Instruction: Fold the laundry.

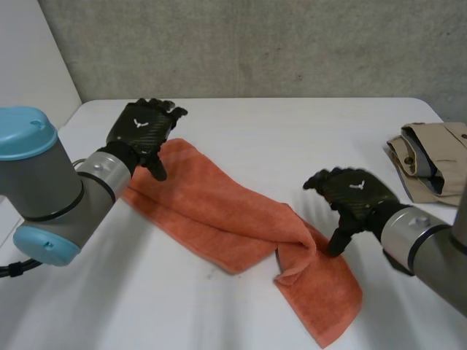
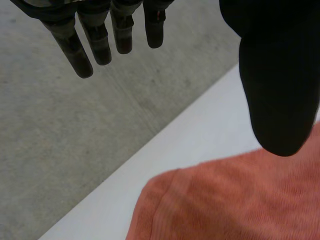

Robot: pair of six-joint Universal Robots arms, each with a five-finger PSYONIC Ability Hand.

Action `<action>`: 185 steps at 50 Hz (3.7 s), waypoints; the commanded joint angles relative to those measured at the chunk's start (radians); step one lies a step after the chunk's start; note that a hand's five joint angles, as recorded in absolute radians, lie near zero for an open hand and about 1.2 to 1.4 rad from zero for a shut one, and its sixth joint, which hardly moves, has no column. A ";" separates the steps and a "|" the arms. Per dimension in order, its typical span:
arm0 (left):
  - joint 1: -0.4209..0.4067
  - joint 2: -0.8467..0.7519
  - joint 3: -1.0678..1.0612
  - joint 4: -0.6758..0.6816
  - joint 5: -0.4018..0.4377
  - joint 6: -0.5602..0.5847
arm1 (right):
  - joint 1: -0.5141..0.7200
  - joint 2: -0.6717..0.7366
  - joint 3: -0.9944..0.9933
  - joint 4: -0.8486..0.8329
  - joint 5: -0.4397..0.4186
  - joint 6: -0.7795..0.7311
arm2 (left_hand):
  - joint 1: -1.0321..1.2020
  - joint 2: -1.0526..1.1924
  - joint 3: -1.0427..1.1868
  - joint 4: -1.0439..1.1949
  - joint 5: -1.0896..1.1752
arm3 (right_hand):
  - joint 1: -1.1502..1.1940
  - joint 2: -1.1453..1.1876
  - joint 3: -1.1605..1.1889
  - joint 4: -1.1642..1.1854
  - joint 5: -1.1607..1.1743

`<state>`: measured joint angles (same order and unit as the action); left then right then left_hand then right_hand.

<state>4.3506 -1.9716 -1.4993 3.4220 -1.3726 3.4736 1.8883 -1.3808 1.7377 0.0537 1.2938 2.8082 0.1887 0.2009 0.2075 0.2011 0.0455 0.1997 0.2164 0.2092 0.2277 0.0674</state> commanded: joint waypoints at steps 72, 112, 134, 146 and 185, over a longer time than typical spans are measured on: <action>-0.142 0.091 -0.224 0.111 -0.201 0.237 | 0.157 0.183 -0.429 0.439 -0.124 -0.423 | 0.025 0.013 0.006 0.012 -0.007 | 1.058 1.041 1.048 1.030 1.015; 0.083 -0.139 -0.001 0.086 0.087 0.130 | 0.176 0.620 -0.549 -0.018 0.068 0.257 | 0.116 0.104 0.097 0.103 0.084 | 0.525 0.508 0.515 0.497 0.483; 0.076 -0.190 -0.007 0.086 0.099 0.125 | 0.169 0.416 -0.601 -0.002 -0.013 0.274 | 0.051 0.039 0.032 0.039 0.020 | 1.197 1.180 1.187 1.169 1.154; 0.058 -0.257 0.028 0.092 0.096 0.116 | 0.176 0.305 -0.598 0.071 -0.045 0.277 | 0.075 0.063 0.056 0.062 0.043 | 1.197 1.180 1.187 1.169 1.154; 0.032 0.176 -0.162 0.086 -0.016 0.032 | 0.115 0.172 -0.604 0.271 -0.163 0.235 | 1.208 1.195 1.189 1.195 1.176 | 1.197 1.180 1.187 1.169 1.154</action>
<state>4.3814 -2.1054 -1.5007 3.5126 -1.3955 3.5108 2.0560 -1.1677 1.1803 0.2318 1.1716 3.1008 1.1345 1.1901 1.1869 1.1939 0.9712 0.9987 1.1693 1.1778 1.1878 0.9979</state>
